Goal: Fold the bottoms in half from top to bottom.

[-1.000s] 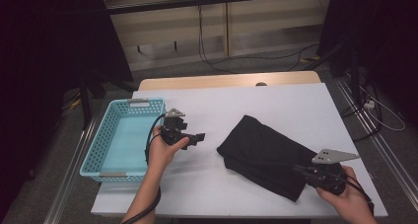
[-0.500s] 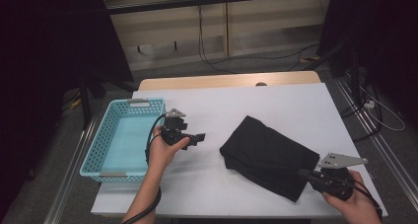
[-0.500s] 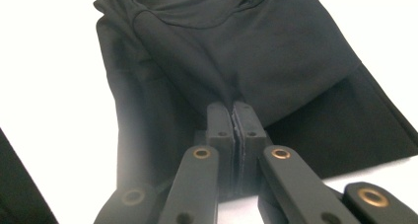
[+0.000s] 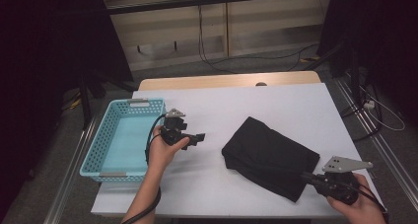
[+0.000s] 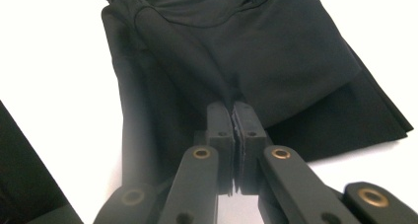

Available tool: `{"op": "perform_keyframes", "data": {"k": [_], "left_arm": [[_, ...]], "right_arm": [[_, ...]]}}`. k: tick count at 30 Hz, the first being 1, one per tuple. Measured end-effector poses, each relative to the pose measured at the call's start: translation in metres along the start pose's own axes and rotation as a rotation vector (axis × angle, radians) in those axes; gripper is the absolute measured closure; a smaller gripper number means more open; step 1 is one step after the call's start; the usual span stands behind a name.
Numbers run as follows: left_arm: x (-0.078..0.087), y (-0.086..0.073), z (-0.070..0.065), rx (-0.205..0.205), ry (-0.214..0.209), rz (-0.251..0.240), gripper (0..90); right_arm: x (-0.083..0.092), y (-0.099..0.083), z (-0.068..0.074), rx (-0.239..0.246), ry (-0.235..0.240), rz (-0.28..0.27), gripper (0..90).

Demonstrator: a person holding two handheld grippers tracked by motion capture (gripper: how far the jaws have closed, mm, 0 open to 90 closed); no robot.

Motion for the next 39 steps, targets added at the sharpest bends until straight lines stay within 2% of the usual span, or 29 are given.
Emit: {"op": "perform_keyframes", "data": {"k": [4,5,6,10,11,12,13,14,17,18,19,20,21,23,25,28,29,30,32,34,35,37,39], "left_arm": [[0.000,0.000,0.000,0.001,0.001,0.002,9.2],[-0.001,0.000,0.000,0.001,0.003,0.002,9.2],[-0.001,0.000,0.000,0.001,0.003,0.002,9.2],[-0.001,-0.001,-0.001,0.003,0.001,0.004,9.2],[-0.001,-0.001,0.000,-0.007,0.003,0.007,9.2],[-0.001,-0.001,0.000,-0.007,0.003,0.007,9.2],[-0.002,-0.001,0.000,-0.008,0.003,0.008,9.2],[-0.001,-0.001,0.000,-0.008,0.002,0.010,9.2],[-0.002,0.000,-0.001,0.006,-0.002,0.002,9.2],[-0.001,-0.001,0.000,-0.004,-0.004,0.009,9.2],[-0.001,0.000,0.000,0.009,-0.004,0.001,9.2],[-0.001,0.000,0.000,0.005,-0.006,0.004,9.2],[-0.001,0.000,0.000,0.005,-0.006,0.004,9.2],[-0.001,0.000,0.001,0.009,-0.003,0.002,9.2],[0.000,0.000,0.001,0.008,-0.006,0.001,9.2],[0.000,0.001,0.001,0.008,-0.007,-0.001,9.1],[0.001,0.001,0.002,0.007,-0.008,0.000,9.2],[0.001,0.001,0.002,0.006,-0.003,-0.003,9.2],[0.001,0.001,0.002,0.006,-0.004,-0.004,9.2],[0.000,0.001,0.001,0.009,-0.006,-0.006,9.2],[0.000,0.001,0.001,0.006,-0.006,-0.005,9.2],[0.000,0.001,0.000,-0.001,-0.006,0.003,9.2],[0.000,0.002,-0.001,-0.005,-0.006,0.002,9.1]], "right_arm": [[0.002,-0.001,0.003,0.002,0.010,-0.002,87.7],[0.002,0.000,0.004,0.008,0.015,-0.010,83.3],[0.002,0.000,0.004,0.008,0.015,-0.010,83.3],[0.003,0.011,-0.001,0.000,-0.002,-0.044,66.7],[0.002,0.019,-0.007,0.002,-0.029,-0.053,61.1],[0.002,0.019,-0.007,0.002,-0.029,-0.053,61.1],[-0.002,0.026,-0.019,0.001,-0.083,-0.050,57.4],[-0.002,0.026,-0.019,0.001,-0.083,-0.050,57.4],[-0.012,0.035,-0.038,0.001,-0.144,-0.036,57.6],[-0.016,0.037,-0.044,-0.004,-0.160,-0.030,57.3],[-0.020,0.039,-0.050,-0.008,-0.173,-0.026,56.7],[-0.030,0.043,-0.059,-0.031,-0.197,-0.017,50.7],[-0.035,0.044,-0.061,-0.044,-0.197,-0.009,50.3],[-0.040,0.044,-0.063,-0.046,-0.197,0.000,51.4],[-0.054,0.046,-0.068,-0.059,-0.203,0.019,50.9],[-0.061,0.047,-0.070,-0.058,-0.210,0.032,50.3],[-0.064,0.046,-0.069,-0.060,-0.211,0.039,53.0],[-0.070,0.041,-0.068,-0.053,-0.204,0.074,58.2],[-0.072,0.039,-0.068,-0.054,-0.214,0.080,60.3],[-0.073,0.039,-0.068,-0.067,-0.194,0.066,69.8],[-0.073,0.039,-0.068,-0.067,-0.194,0.066,69.8],[-0.073,0.038,-0.067,-0.070,-0.170,0.062,78.8],[-0.073,0.038,-0.069,-0.088,-0.154,0.059,81.5]]}}
Point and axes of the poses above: each handheld gripper's, and its own axes: x roughly backward along the jaws, y roughly out of its top, z roughly to its left, the point moved 10 cm from there along -x, roughly forward along the jaws, and after that the axes turned 6 degrees about y, right-handed, at the moved point
